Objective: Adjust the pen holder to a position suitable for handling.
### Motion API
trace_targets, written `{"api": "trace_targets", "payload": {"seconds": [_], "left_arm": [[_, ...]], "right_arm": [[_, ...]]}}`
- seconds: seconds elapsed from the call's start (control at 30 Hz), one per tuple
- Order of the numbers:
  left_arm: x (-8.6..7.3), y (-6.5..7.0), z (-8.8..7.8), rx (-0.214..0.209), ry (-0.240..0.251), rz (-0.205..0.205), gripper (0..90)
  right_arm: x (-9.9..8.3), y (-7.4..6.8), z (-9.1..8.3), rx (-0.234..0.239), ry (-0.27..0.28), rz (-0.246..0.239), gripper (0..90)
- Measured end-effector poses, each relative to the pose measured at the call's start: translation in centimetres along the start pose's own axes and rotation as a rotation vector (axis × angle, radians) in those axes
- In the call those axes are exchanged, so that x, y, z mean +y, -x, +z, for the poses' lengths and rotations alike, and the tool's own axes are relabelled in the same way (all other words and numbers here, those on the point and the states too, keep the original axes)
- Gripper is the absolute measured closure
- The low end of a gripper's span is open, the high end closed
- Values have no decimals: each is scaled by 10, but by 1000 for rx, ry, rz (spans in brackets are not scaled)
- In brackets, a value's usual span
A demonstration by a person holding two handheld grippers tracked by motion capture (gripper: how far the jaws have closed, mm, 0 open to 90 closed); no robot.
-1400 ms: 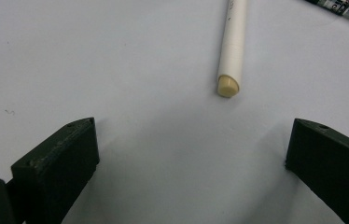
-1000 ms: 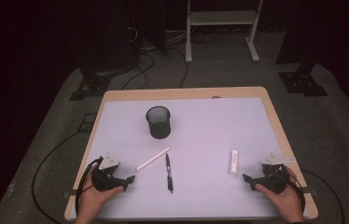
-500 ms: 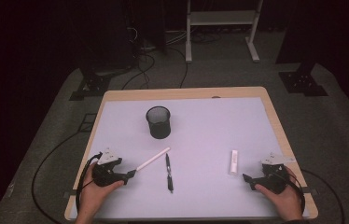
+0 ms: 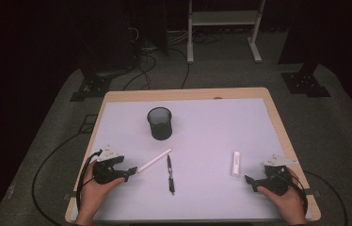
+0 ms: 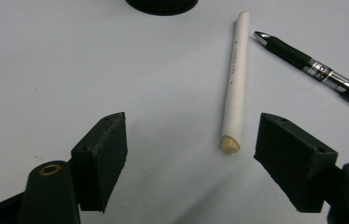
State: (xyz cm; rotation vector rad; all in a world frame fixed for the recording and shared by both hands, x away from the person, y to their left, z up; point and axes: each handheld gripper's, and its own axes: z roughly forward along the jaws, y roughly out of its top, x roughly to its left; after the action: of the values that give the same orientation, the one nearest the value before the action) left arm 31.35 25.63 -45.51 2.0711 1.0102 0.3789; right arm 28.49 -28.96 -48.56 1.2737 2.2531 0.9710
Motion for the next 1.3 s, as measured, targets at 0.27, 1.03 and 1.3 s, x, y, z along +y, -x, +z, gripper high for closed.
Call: {"api": "trace_targets", "payload": {"seconds": [0.27, 1.03, 1.3], "left_arm": [[8, -1, -4, 10, 7, 6, 264], [39, 1, 9, -7, 24, 48, 351], [45, 0, 12, -6, 20, 35, 393]], "right_arm": [[0, 0, 0, 1, 0, 2, 47], [0, 0, 0, -1, 1, -1, 47], [0, 0, 0, 0, 1, 0, 47]]}}
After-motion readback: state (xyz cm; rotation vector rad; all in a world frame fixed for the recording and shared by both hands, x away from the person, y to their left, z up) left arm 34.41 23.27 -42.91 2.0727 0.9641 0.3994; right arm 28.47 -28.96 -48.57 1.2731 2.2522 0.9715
